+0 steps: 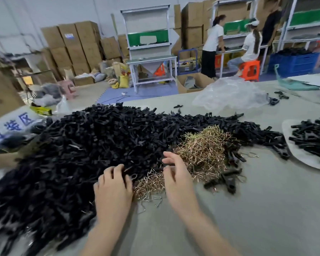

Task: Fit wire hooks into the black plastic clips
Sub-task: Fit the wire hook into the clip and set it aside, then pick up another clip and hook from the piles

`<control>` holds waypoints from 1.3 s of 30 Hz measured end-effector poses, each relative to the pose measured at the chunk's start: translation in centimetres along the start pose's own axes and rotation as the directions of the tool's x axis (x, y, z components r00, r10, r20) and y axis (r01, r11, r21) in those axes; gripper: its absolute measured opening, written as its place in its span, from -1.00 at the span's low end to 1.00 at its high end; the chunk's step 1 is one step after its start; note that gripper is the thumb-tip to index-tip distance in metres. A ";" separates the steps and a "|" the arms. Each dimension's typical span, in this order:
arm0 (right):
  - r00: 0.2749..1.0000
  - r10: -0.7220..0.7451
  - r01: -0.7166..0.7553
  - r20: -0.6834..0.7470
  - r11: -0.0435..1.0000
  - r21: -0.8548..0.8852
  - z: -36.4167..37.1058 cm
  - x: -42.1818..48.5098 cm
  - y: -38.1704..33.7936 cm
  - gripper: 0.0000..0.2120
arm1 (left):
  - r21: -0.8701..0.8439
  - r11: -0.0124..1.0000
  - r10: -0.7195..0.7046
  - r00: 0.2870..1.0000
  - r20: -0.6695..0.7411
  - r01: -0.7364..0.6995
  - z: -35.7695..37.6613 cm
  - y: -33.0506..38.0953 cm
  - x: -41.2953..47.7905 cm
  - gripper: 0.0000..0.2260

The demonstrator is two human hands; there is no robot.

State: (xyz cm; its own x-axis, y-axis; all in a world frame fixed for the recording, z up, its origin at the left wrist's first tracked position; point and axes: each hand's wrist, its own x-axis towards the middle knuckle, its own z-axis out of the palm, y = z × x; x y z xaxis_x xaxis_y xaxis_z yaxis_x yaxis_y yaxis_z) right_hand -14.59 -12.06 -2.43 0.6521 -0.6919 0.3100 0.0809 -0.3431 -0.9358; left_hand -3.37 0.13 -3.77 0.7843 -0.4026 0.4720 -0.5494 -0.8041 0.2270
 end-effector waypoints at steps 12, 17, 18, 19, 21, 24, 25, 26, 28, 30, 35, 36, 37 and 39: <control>0.990 -0.129 0.118 -0.060 0.979 -0.168 0.2 0.4 1.8 -0.63 | -0.164 0.986 0.011 0.996 0.089 0.004 0.5 -1.0 2.6 -0.77; 0.998 -0.056 0.054 -0.041 0.998 -0.043 0.0 0.6 1.6 -0.59 | -0.240 0.971 0.032 0.998 0.048 -0.020 0.0 -1.2 2.2 -0.85; 0.998 -0.048 0.047 -0.041 0.999 -0.016 -0.1 0.6 1.6 -0.59 | -0.254 0.967 0.025 0.999 0.037 -0.015 -0.2 -1.2 2.2 -0.86; 0.998 -0.036 0.037 -0.045 0.999 0.014 -0.2 0.7 1.6 -0.58 | -0.269 0.963 0.015 0.999 0.033 -0.006 -0.3 -1.1 2.1 -0.87; 0.998 -0.007 0.011 -0.060 0.998 0.061 -0.4 0.7 1.5 -0.57 | -0.285 0.959 0.016 1.000 0.023 -0.008 -0.7 -0.9 2.2 -0.86; 0.999 0.025 -0.020 -0.049 0.995 0.098 -0.6 0.8 1.2 -0.59 | -0.414 0.909 0.019 0.999 -0.036 -0.032 -1.3 -0.6 2.0 -0.87; 0.999 0.031 -0.027 -0.033 0.993 0.116 -0.6 0.8 1.1 -0.60 | -0.524 0.851 0.013 0.999 -0.032 -0.028 -1.5 -0.3 1.9 -0.89; 0.999 0.032 -0.030 -0.007 0.989 0.143 -0.6 0.7 0.9 -0.63 | -0.631 0.775 0.017 1.000 -0.007 -0.017 -1.8 0.2 1.6 -0.92; 0.997 0.024 -0.036 0.067 0.983 0.180 -0.6 0.6 0.6 -0.72 | -0.733 0.679 0.057 0.998 -0.005 -0.043 -1.9 1.5 0.8 -0.94; 0.990 0.035 -0.066 0.136 0.971 0.229 -0.4 0.5 0.2 -0.71 | -0.735 0.670 0.094 0.994 -0.057 -0.106 -1.6 2.6 0.0 -0.93; 0.928 0.275 -0.370 0.252 0.587 0.720 -0.7 1.4 -0.2 -0.57 | -0.675 0.671 0.215 0.952 -0.217 -0.305 -0.7 3.7 -0.9 -0.90; 0.914 0.283 -0.402 0.291 0.535 0.743 -0.8 1.5 -0.2 -0.56 | -0.666 0.672 0.231 0.947 -0.226 -0.323 -0.6 3.7 -1.0 -0.89; 0.905 0.281 -0.423 0.319 0.506 0.752 -1.0 1.6 -0.1 -0.57 | -0.655 0.680 0.240 0.944 -0.225 -0.329 -0.5 3.7 -1.0 -0.88; 0.899 0.270 -0.435 0.344 0.475 0.765 -1.1 1.5 0.0 -0.58 | -0.614 0.714 0.259 0.942 -0.214 -0.336 -0.4 3.6 -0.9 -0.86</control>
State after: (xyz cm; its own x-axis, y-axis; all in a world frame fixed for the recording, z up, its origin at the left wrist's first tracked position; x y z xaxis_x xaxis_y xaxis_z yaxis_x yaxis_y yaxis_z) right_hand -14.43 -13.78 -1.79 0.8675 -0.4965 -0.0315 0.3313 0.6236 -0.7080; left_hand -6.15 -2.24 -3.06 0.5351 -0.4937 0.6855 -0.8325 -0.1704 0.5271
